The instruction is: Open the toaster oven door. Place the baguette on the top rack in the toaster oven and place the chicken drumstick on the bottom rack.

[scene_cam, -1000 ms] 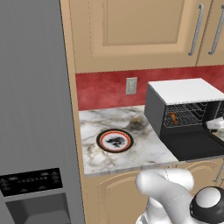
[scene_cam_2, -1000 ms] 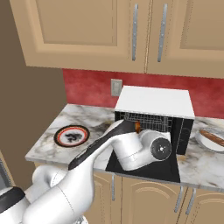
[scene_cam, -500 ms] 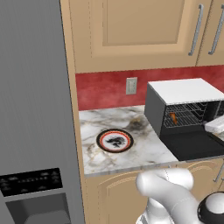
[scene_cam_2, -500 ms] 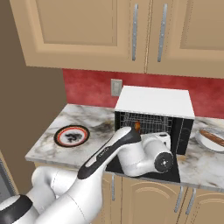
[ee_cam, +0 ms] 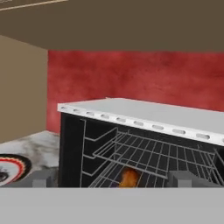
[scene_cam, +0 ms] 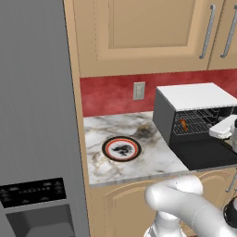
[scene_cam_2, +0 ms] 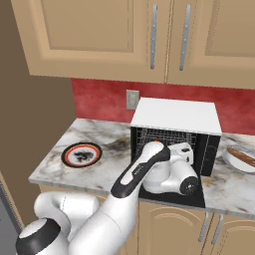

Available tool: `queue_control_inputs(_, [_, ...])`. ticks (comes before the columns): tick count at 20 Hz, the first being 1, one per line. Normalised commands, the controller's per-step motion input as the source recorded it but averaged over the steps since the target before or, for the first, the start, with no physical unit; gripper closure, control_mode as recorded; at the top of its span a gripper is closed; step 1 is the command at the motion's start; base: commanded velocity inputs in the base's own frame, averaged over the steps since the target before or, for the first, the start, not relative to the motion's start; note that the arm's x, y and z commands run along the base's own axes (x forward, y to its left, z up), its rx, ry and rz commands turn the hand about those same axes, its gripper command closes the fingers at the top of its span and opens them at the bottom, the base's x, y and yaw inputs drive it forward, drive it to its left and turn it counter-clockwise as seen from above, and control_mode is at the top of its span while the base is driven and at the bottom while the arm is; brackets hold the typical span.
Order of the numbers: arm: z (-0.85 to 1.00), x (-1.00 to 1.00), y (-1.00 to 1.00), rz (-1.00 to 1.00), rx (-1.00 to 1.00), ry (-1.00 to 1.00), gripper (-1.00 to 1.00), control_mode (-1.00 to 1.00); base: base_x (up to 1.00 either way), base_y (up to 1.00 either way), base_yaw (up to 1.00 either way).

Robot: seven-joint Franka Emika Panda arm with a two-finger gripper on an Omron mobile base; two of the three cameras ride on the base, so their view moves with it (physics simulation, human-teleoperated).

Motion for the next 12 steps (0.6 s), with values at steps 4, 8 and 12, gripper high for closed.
queue_control_inputs(4, [-0.18,0.21,0.0,0.05,0.0,-0.1,-1.0,-1.0,0.0,0.0,0.0])
queue_control_inputs(8, [-0.14,0.19,0.0,0.05,-0.01,-0.08,-1.0,-1.0,0.0,0.0,0.0])
queue_control_inputs(12, [-0.01,0.35,0.0,0.04,0.0,-0.09,-1.0,-1.0,0.0,0.0,0.0])
